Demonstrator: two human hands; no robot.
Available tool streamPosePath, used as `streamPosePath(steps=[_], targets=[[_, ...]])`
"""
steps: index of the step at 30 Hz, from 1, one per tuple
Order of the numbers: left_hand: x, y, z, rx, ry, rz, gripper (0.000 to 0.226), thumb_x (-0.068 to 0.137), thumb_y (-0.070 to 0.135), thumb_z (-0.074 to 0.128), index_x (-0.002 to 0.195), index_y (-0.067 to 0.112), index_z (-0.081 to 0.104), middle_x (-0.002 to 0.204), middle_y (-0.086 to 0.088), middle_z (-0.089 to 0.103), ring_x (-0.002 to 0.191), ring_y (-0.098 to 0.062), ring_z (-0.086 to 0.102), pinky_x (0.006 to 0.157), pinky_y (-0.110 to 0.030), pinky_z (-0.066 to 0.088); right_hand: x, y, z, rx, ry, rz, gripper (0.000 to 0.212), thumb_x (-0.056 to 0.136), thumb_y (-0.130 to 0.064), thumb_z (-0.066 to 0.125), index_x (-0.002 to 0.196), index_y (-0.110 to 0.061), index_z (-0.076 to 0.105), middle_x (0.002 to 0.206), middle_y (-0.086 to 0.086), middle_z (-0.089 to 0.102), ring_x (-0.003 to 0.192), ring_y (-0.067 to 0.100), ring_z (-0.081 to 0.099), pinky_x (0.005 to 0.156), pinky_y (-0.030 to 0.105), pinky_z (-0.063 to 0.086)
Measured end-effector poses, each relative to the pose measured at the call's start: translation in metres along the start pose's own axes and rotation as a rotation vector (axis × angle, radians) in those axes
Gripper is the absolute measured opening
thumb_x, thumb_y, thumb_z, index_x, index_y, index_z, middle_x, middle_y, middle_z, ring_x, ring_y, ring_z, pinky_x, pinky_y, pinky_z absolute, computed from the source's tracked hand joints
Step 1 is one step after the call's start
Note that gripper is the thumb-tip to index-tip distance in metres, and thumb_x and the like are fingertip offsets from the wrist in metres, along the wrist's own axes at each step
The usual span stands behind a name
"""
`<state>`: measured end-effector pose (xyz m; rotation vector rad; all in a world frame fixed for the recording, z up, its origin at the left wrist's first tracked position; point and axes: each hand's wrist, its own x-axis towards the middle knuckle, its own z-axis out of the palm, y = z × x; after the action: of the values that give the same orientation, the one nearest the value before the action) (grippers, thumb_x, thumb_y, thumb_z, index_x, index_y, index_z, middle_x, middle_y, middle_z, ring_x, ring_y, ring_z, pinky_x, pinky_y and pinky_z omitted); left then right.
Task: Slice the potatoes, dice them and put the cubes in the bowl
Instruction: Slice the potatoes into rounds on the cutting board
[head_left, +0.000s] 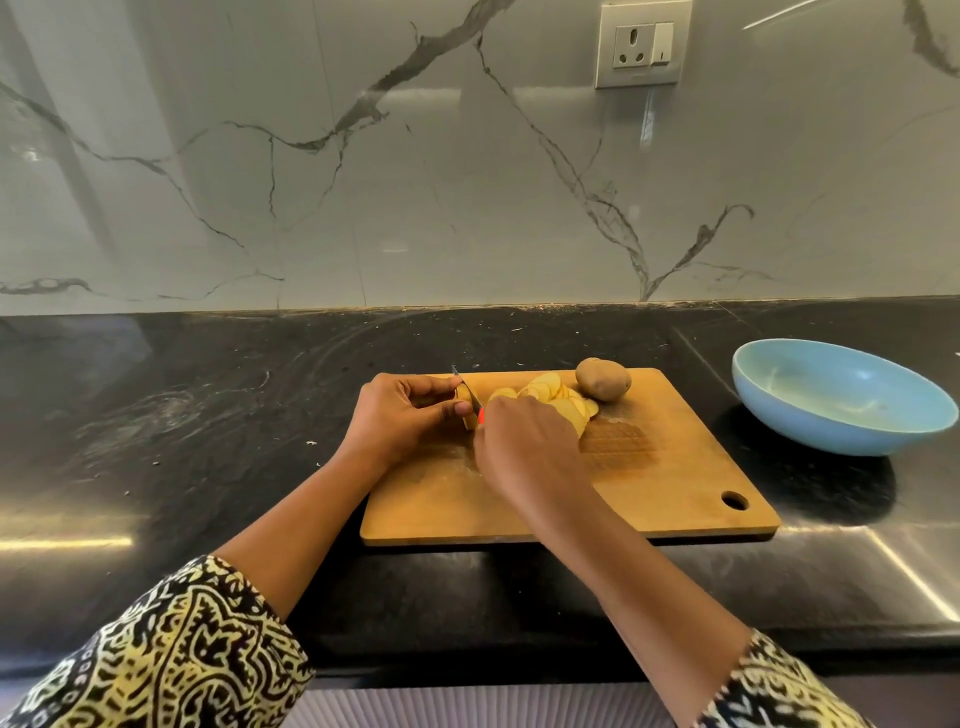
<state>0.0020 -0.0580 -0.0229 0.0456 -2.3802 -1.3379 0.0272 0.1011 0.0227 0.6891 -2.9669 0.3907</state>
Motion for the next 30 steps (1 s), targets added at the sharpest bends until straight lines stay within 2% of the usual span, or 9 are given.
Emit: streamPosePath(steps=[3, 6, 8, 12, 15, 17, 22, 27, 30], targets=[[0.000, -0.001, 0.000, -0.006, 0.005, -0.008, 0.034, 0.071, 0.030, 0.078, 0.103, 0.022, 0.072, 0.097, 0.012, 0.071, 0.090, 0.005, 0.064, 0.077, -0.007, 0.048, 0.002, -0.002, -0.001, 0.015, 0.004, -0.010, 0.028, 0.101, -0.025, 0.046, 0.126, -0.015, 0.054, 0.115, 0.005, 0.061, 0.102, 0.020, 0.059, 0.069, 0.026, 0.038], [-0.001, -0.001, 0.000, -0.008, -0.011, -0.012, 0.035, 0.070, 0.032, 0.079, 0.103, 0.024, 0.072, 0.094, 0.015, 0.070, 0.087, 0.009, 0.064, 0.072, -0.005, 0.048, -0.009, 0.003, 0.002, -0.015, -0.015, -0.012, 0.025, 0.100, -0.027, 0.046, 0.119, -0.013, 0.056, 0.107, 0.005, 0.062, 0.093, 0.019, 0.059, 0.069, 0.027, 0.039], [0.000, -0.001, 0.000, -0.018, -0.010, -0.024, 0.034, 0.070, 0.033, 0.078, 0.103, 0.025, 0.072, 0.094, 0.015, 0.071, 0.088, 0.006, 0.065, 0.075, -0.008, 0.049, -0.008, 0.001, 0.002, -0.025, -0.013, -0.013, 0.024, 0.101, -0.025, 0.046, 0.120, -0.013, 0.056, 0.102, 0.005, 0.061, 0.085, 0.018, 0.056, 0.067, 0.028, 0.038], [-0.002, 0.000, -0.001, -0.035, -0.004, -0.032, 0.032, 0.071, 0.032, 0.077, 0.101, 0.026, 0.072, 0.096, 0.012, 0.071, 0.091, 0.001, 0.066, 0.081, -0.015, 0.050, 0.000, -0.004, 0.002, 0.002, 0.019, -0.029, 0.027, 0.101, -0.024, 0.046, 0.125, -0.015, 0.054, 0.109, 0.005, 0.060, 0.095, 0.019, 0.057, 0.067, 0.028, 0.036], [-0.002, -0.001, -0.001, -0.035, -0.025, -0.025, 0.032, 0.070, 0.031, 0.079, 0.101, 0.027, 0.071, 0.095, 0.013, 0.071, 0.089, 0.003, 0.066, 0.080, -0.013, 0.051, -0.006, 0.002, 0.006, 0.004, -0.001, 0.015, 0.024, 0.100, -0.026, 0.047, 0.119, -0.014, 0.056, 0.103, 0.004, 0.060, 0.088, 0.017, 0.056, 0.068, 0.027, 0.040], [-0.001, 0.000, -0.002, -0.041, -0.027, -0.032, 0.029, 0.070, 0.031, 0.080, 0.098, 0.030, 0.070, 0.094, 0.013, 0.071, 0.088, 0.003, 0.066, 0.080, -0.014, 0.051, -0.006, 0.001, 0.005, 0.002, -0.012, 0.025, 0.024, 0.100, -0.026, 0.048, 0.118, -0.014, 0.056, 0.106, 0.004, 0.062, 0.086, 0.016, 0.055, 0.068, 0.028, 0.040], [-0.001, -0.002, -0.002, -0.007, -0.018, -0.039, 0.030, 0.070, 0.032, 0.080, 0.098, 0.024, 0.072, 0.091, 0.014, 0.070, 0.087, 0.003, 0.065, 0.080, -0.013, 0.050, 0.004, -0.010, 0.010, -0.038, -0.059, 0.018, 0.027, 0.100, -0.023, 0.048, 0.125, -0.014, 0.054, 0.115, 0.006, 0.061, 0.102, 0.021, 0.060, 0.071, 0.028, 0.041], [0.001, -0.007, -0.002, -0.071, -0.019, -0.082, 0.030, 0.069, 0.031, 0.081, 0.097, 0.024, 0.073, 0.095, 0.007, 0.073, 0.093, -0.006, 0.067, 0.085, -0.023, 0.051, -0.018, 0.003, 0.016, -0.080, -0.050, -0.020, 0.020, 0.100, -0.023, 0.046, 0.113, -0.014, 0.059, 0.104, 0.004, 0.063, 0.090, 0.019, 0.060, 0.069, 0.028, 0.041], [0.003, -0.008, -0.006, -0.105, -0.029, -0.116, 0.028, 0.073, 0.025, 0.080, 0.100, 0.024, 0.072, 0.098, 0.006, 0.072, 0.094, -0.006, 0.066, 0.082, -0.021, 0.050, -0.028, 0.010, 0.018, -0.081, 0.017, -0.029, 0.019, 0.101, -0.025, 0.044, 0.107, -0.015, 0.059, 0.091, 0.001, 0.059, 0.079, 0.017, 0.053, 0.066, 0.029, 0.039]])
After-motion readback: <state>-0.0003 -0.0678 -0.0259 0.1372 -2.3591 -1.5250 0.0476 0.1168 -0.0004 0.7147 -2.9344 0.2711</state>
